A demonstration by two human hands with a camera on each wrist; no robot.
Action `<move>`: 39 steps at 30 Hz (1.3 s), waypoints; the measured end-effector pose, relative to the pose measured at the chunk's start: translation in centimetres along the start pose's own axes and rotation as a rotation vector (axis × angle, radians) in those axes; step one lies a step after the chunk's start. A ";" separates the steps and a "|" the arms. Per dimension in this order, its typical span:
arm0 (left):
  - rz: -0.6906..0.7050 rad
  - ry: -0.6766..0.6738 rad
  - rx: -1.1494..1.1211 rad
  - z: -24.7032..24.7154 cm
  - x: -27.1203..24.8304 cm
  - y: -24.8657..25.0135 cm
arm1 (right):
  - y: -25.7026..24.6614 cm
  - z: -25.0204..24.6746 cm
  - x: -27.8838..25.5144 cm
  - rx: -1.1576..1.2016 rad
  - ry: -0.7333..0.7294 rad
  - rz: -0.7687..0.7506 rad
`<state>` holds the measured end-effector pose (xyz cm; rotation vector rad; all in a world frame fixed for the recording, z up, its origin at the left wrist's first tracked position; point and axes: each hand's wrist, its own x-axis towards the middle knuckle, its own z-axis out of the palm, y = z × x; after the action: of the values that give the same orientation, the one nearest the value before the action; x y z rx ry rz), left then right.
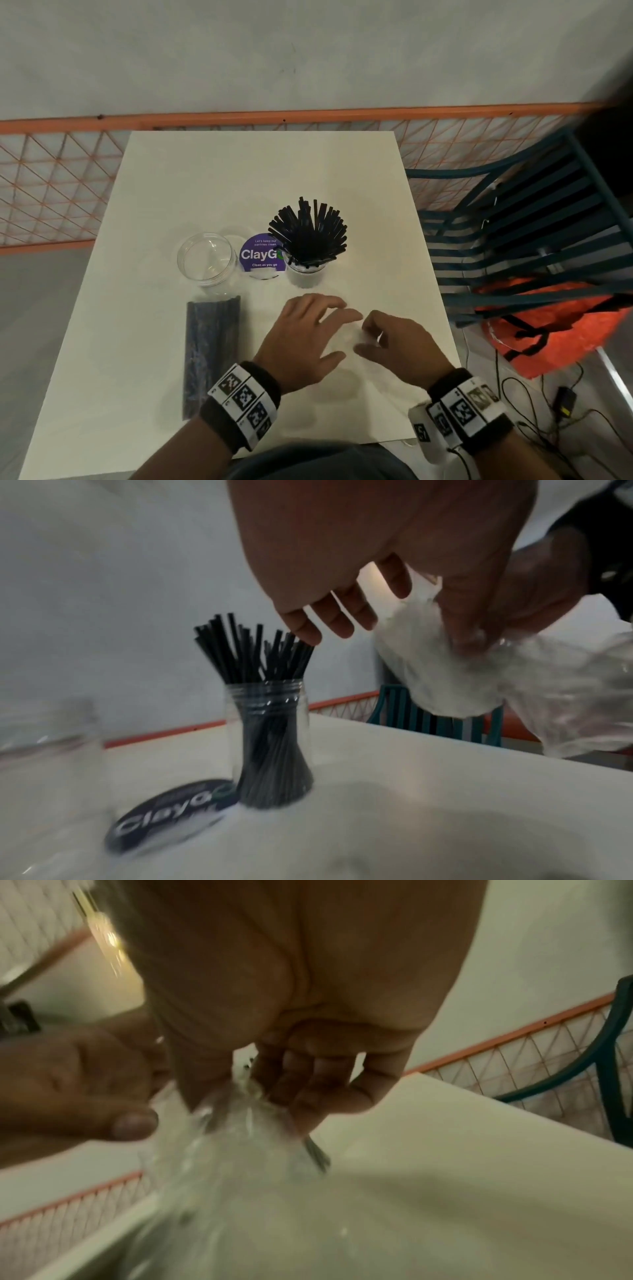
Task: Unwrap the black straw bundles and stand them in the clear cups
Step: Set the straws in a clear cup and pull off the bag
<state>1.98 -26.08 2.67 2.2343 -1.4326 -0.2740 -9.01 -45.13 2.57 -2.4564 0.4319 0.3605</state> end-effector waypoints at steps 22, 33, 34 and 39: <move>-0.597 0.250 -0.580 -1.4 4.6 -7.8 | -1.6 -1.5 9.7 0.258 0.091 0.103; -0.428 0.125 -0.391 -2.8 10.2 -7.6 | -3.3 -0.9 13.1 0.280 0.094 -0.075; -0.416 0.120 -0.374 -2.7 10.4 -7.6 | -3.1 -0.9 13.0 0.264 0.096 -0.074; -0.436 0.138 -0.224 -2.2 11.3 -6.9 | -3.1 -1.4 12.0 0.336 0.095 -0.029</move>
<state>13.33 -33.20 2.19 2.3029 -0.7908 -0.3908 3.31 -46.24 1.02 -2.1546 0.4559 0.1450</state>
